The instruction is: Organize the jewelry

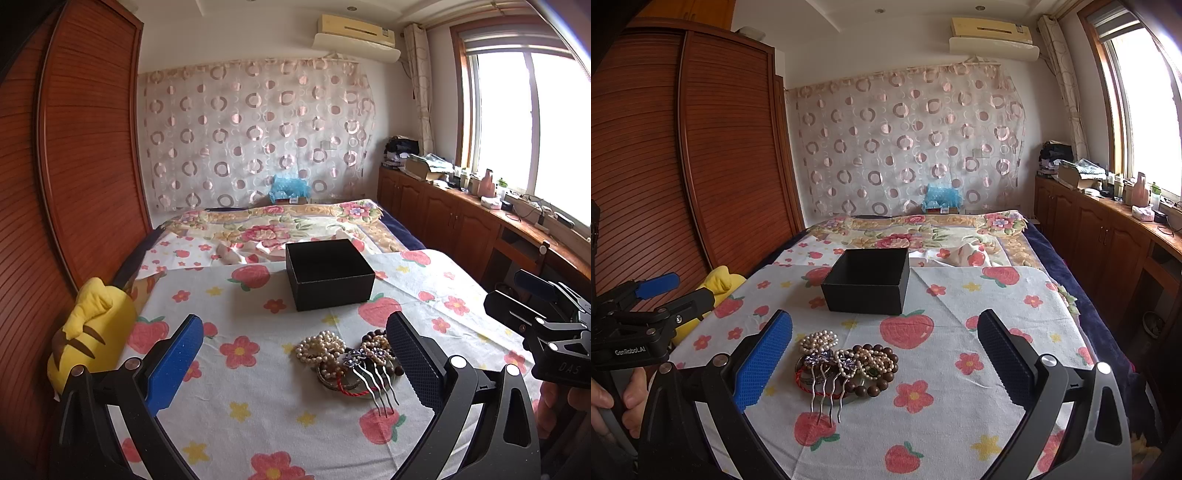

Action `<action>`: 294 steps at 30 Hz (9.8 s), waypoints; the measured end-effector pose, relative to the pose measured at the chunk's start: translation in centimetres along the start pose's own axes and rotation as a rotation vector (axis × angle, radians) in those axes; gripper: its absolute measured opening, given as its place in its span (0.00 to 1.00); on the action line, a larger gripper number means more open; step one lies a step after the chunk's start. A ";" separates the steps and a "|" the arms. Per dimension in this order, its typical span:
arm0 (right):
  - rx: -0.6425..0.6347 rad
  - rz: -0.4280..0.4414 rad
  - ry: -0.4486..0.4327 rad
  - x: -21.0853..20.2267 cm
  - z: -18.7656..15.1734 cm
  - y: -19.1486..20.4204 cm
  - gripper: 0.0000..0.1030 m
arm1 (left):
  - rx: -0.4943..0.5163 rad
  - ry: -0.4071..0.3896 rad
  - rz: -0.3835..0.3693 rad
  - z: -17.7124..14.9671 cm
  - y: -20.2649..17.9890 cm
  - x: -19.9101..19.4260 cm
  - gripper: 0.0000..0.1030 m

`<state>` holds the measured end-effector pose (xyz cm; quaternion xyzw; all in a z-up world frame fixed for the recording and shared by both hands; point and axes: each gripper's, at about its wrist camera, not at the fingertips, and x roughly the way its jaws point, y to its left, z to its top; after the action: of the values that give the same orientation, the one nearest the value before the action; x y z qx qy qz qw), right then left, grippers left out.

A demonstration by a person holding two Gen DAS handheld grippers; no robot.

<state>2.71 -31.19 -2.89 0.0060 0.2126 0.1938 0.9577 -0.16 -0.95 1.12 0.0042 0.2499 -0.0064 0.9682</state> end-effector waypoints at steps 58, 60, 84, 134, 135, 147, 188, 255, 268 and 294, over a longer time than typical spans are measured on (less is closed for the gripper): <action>-0.008 0.032 0.072 3.8 -3.9 -1.4 0.97 | 0.027 0.154 -0.035 -3.4 1.6 6.8 0.93; -0.012 0.034 0.085 4.1 -4.3 -1.8 0.95 | 0.035 0.175 -0.040 -3.5 2.0 7.8 0.93; -0.082 0.042 0.137 6.7 -5.1 -1.9 0.83 | 0.118 0.389 -0.168 -4.3 2.8 16.7 0.39; -0.276 0.240 0.455 16.3 -4.0 1.1 0.22 | 0.209 0.158 -0.142 3.5 -0.3 10.9 0.07; -0.282 0.238 0.458 16.4 -4.0 1.1 0.22 | 0.210 0.150 -0.142 3.7 -0.4 10.6 0.07; -0.293 0.234 0.387 14.4 -1.9 0.8 0.05 | 0.196 0.078 -0.141 6.2 0.2 8.2 0.07; -0.317 0.204 -0.001 7.5 15.7 -0.3 0.05 | 0.175 -0.081 -0.134 15.5 0.1 7.5 0.07; -0.135 0.157 0.268 7.9 -1.3 -3.6 0.31 | 0.111 0.249 -0.235 -1.7 -1.8 12.1 0.23; -0.086 0.161 0.336 7.2 -6.8 -3.6 0.31 | 0.066 0.329 -0.274 -4.4 -3.1 12.4 0.34; -0.088 0.164 0.359 7.7 -7.9 -3.4 0.31 | -0.015 0.356 -0.363 -5.0 -2.8 13.4 0.20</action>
<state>7.15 -32.02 -13.55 -0.0532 0.3701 0.2782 0.8848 9.07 -3.88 -9.77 -0.0466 0.4130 -0.1774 0.8921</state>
